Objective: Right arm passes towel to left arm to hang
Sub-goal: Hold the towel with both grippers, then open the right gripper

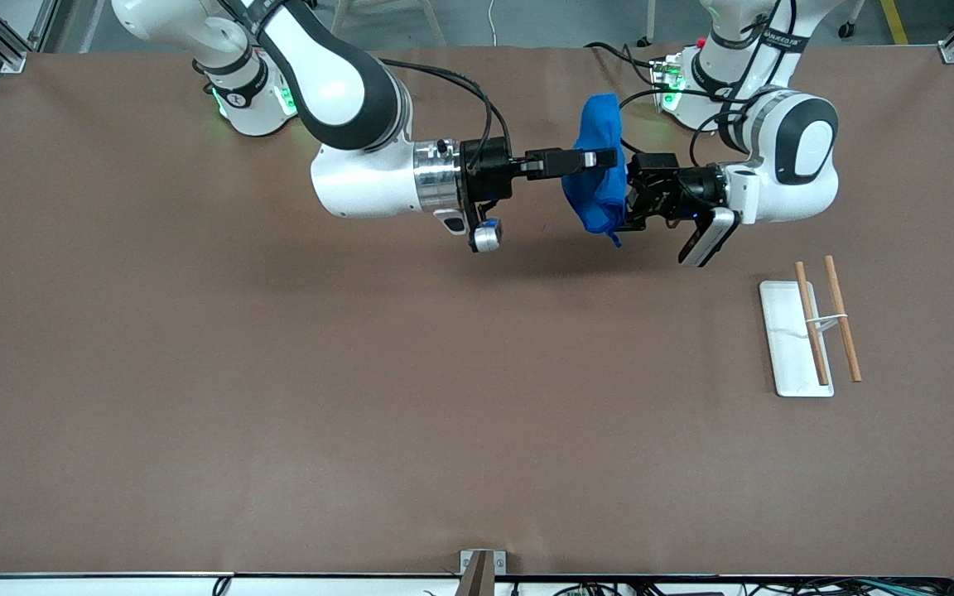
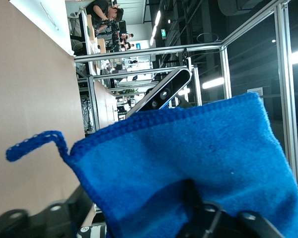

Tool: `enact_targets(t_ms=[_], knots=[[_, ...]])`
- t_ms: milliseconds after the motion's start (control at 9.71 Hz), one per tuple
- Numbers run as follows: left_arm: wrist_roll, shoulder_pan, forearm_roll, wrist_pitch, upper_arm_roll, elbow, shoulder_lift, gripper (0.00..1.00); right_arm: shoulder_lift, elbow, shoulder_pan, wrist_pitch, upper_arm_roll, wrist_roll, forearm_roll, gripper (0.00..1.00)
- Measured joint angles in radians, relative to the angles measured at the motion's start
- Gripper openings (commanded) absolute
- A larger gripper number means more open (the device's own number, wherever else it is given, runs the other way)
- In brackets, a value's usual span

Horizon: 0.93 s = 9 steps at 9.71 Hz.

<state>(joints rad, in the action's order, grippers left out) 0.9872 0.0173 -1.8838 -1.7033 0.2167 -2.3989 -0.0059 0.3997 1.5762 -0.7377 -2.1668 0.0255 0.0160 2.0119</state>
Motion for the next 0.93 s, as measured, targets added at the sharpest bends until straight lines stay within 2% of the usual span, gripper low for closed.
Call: enact_targets(t_ms=[103,206,618,824,927], knots=[[0.003,0.000,-0.002,0.000,0.000,0.000,0.000,0.12,0.001,0.000,0.000,0.000,0.000,0.000,0.000,0.01],[0.005,0.000,-0.002,0.000,0.000,0.000,0.000,0.02,0.001,0.000,0.000,0.000,0.000,0.000,0.000,0.02],[0.008,0.000,-0.002,0.000,0.000,0.000,0.000,0.00,0.005,0.000,0.000,0.000,0.001,0.000,0.000,0.02],[0.008,-0.001,-0.002,0.000,-0.001,0.000,0.000,0.00,0.006,0.000,0.000,-0.001,-0.004,0.000,-0.007,0.07],[0.008,-0.002,-0.002,0.000,-0.002,0.001,0.000,0.00,0.007,0.000,0.002,-0.003,-0.008,0.000,-0.017,0.13]])
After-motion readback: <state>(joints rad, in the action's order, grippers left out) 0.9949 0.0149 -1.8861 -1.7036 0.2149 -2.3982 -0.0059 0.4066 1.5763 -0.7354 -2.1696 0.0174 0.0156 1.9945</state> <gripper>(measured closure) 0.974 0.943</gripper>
